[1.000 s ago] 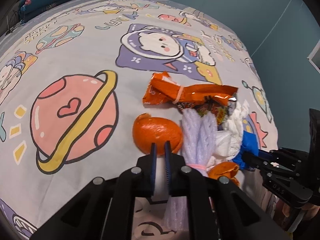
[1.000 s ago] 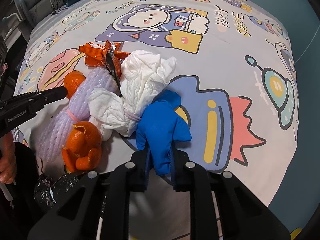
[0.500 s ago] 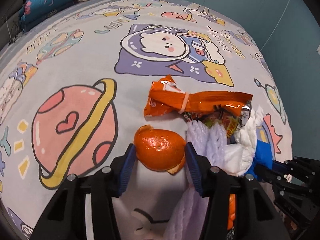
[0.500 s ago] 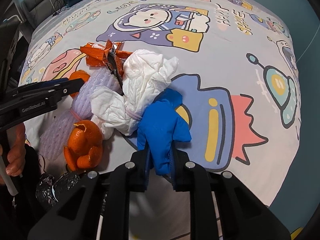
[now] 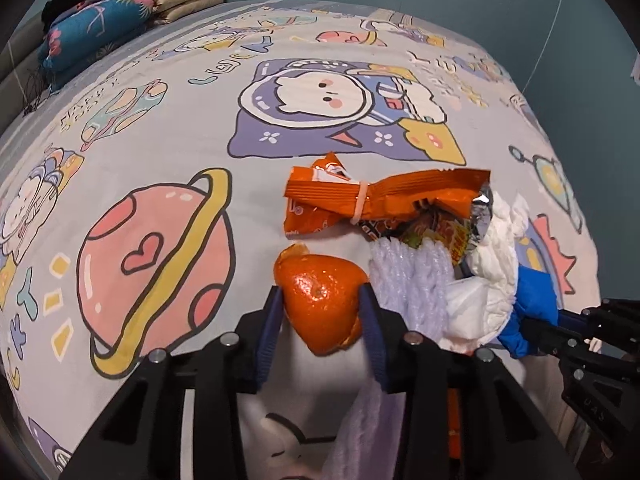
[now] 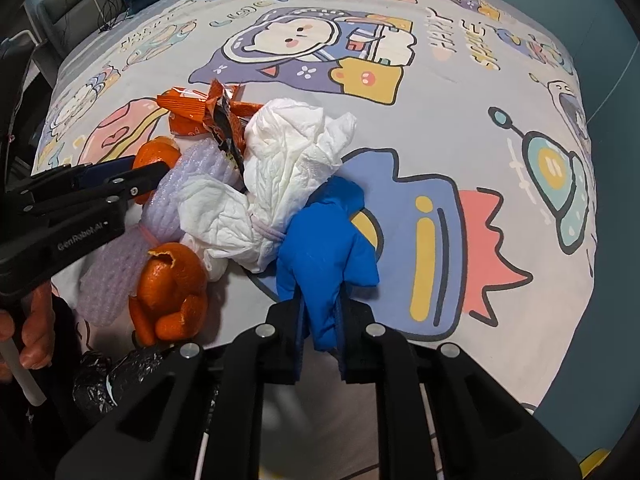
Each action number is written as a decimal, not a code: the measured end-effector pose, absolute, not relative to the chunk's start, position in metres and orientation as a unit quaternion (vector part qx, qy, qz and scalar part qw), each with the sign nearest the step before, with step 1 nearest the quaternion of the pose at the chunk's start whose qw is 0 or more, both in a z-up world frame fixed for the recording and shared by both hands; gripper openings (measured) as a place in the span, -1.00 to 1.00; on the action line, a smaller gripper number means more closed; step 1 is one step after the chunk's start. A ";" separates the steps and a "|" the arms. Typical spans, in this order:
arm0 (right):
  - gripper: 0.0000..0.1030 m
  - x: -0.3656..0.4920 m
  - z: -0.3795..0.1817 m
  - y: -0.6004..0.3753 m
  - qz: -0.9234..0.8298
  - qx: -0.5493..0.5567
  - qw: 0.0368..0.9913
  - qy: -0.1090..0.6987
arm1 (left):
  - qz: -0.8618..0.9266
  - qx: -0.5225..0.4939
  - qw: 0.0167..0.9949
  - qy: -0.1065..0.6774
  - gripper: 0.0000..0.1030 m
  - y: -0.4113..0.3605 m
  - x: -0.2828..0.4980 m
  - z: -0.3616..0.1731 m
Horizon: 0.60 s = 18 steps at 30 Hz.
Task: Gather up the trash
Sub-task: 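Grasp the orange peel with the left tool while the right tool grasps the blue glove, then carry the orange peel and blue glove over to the yellow-rimmed bin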
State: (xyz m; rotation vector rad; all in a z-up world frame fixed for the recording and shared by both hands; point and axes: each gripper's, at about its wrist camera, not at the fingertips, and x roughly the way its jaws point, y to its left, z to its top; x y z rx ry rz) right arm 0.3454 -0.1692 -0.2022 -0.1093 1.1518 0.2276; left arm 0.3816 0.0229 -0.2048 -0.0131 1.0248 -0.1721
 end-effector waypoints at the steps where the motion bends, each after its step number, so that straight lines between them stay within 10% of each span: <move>1: -0.81 0.345 -0.200 -0.170 0.108 -0.048 0.832 0.543 | -0.083 -0.009 0.869 0.488 -0.31 0.025 0.379 -0.203; 18: -0.82 0.283 -0.124 -0.187 0.135 0.002 0.864 0.485 | -0.093 -0.072 0.895 0.430 -0.31 0.086 0.315 -0.140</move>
